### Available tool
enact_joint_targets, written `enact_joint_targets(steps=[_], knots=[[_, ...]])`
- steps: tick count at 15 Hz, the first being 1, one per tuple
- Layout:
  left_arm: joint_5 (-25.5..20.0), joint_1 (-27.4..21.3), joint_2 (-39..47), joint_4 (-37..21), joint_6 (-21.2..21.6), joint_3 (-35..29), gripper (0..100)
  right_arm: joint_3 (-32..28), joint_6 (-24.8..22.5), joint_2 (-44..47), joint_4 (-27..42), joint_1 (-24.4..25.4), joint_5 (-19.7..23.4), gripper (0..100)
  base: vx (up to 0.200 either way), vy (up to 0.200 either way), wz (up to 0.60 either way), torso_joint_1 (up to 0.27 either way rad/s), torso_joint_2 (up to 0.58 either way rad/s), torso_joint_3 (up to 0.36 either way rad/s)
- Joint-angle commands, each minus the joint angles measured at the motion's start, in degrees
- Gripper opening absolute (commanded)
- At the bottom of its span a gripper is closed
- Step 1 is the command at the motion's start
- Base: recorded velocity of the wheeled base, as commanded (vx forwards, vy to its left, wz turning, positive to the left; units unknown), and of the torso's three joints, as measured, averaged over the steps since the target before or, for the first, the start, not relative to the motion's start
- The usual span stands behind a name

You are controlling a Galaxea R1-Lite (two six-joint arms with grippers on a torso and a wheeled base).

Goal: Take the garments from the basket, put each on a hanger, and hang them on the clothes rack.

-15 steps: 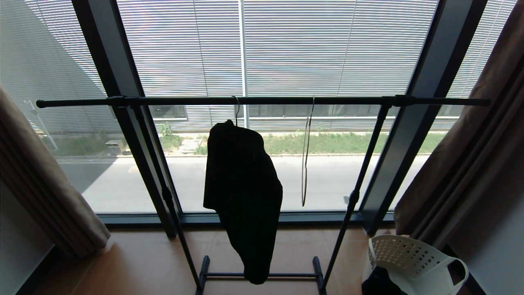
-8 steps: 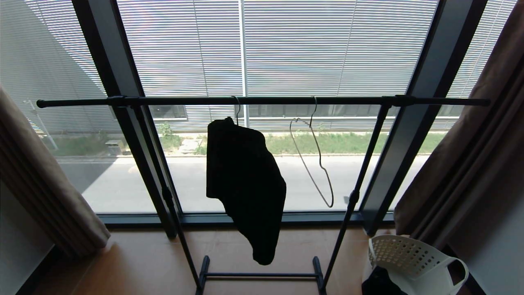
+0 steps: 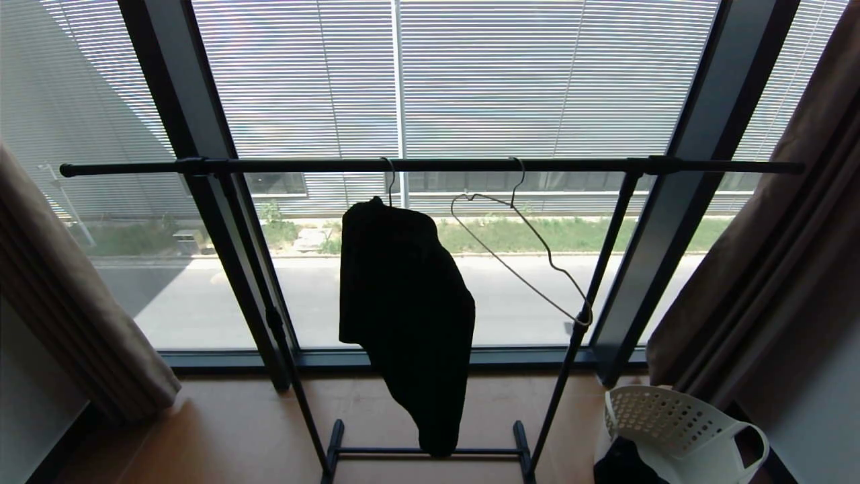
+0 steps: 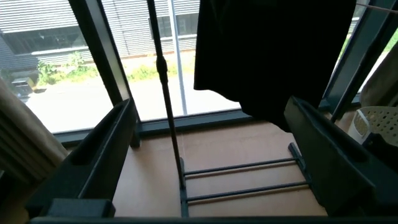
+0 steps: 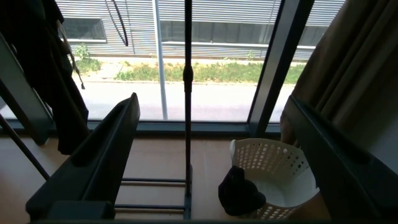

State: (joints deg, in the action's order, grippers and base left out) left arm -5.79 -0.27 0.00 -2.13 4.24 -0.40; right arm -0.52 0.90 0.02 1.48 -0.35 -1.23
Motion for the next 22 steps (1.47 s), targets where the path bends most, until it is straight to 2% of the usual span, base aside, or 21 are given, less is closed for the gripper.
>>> enact_joint_targets(steps=[1, 6, 10, 22], knots=[[0.2, 0.0, 0.2, 0.0, 0.0, 0.1, 100, 0.0, 0.3, 0.0, 0.0, 0.0, 0.0, 100, 0.000, 0.000, 0.00, 0.000, 0.00, 0.000], [1.3, 0.2, 0.3, 0.0, 3.3, 0.1, 100, 0.0, 0.5, 0.0, 0.0, 0.0, 0.0, 100, 0.000, 0.000, 0.00, 0.000, 0.00, 0.000], [0.8, 0.1, 0.2, 0.0, 0.2, 0.0, 100, 0.0, 0.2, 0.0, 0.0, 0.0, 0.3, 100, 0.000, 0.000, 0.00, 0.000, 0.00, 0.000], [-0.3, -0.2, 0.3, -0.1, 0.1, -0.1, 100, -0.2, 0.0, 0.0, 0.4, 0.2, 0.4, 100, 0.000, 0.000, 0.00, 0.000, 0.00, 0.000]])
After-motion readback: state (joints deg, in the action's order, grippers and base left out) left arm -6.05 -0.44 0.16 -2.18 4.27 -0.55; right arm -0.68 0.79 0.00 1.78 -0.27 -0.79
